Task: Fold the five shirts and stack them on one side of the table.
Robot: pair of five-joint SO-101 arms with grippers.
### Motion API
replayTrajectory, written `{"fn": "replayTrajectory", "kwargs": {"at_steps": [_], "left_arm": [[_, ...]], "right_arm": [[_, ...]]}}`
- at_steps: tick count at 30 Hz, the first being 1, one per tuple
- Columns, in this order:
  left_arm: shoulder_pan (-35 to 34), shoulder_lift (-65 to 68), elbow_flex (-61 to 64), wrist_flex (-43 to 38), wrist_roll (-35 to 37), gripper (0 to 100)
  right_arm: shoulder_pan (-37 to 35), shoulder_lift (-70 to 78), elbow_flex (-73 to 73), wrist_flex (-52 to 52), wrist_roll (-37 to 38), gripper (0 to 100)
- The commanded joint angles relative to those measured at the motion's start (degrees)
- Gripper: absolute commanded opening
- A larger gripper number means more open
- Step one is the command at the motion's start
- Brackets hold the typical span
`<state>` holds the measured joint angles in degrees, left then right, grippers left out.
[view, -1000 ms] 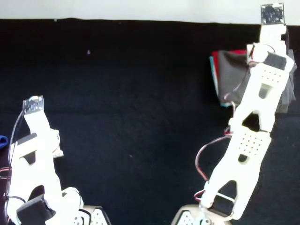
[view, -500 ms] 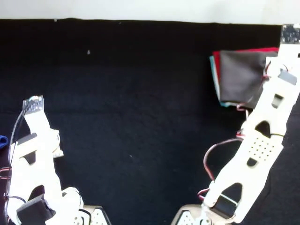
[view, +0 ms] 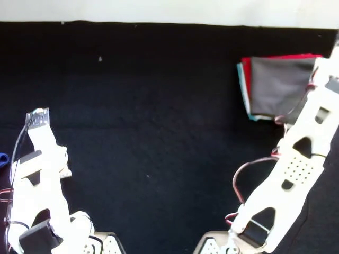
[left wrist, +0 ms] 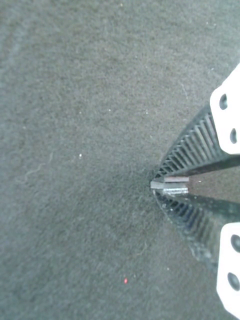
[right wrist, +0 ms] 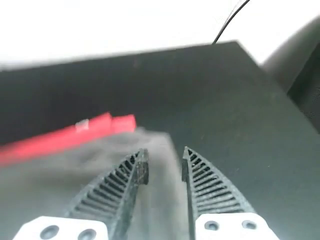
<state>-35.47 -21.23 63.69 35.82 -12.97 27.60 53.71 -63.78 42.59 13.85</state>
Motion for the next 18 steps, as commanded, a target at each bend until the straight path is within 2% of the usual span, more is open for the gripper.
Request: {"fn": "replayTrajectory", "kwargs": {"at_steps": [1, 7, 11, 18], "left_arm": [[0.6, -0.3, 0.0, -1.4, -0.4, 1], [0.6, -0.3, 0.0, -1.4, -0.4, 1], [0.6, -0.3, 0.0, -1.4, -0.4, 1], [0.6, -0.3, 0.0, -1.4, -0.4, 1]], "right_arm": [[-0.1, -6.8, -9.5, 5.9, -3.1, 12.0], [-1.0, -9.8, -17.9, 19.4, -3.2, 12.0], [-1.2, -13.1, -23.2, 31.9, -3.3, 12.0], [-6.8, -20.2, -30.4, 51.5, -3.0, 12.0]]}}
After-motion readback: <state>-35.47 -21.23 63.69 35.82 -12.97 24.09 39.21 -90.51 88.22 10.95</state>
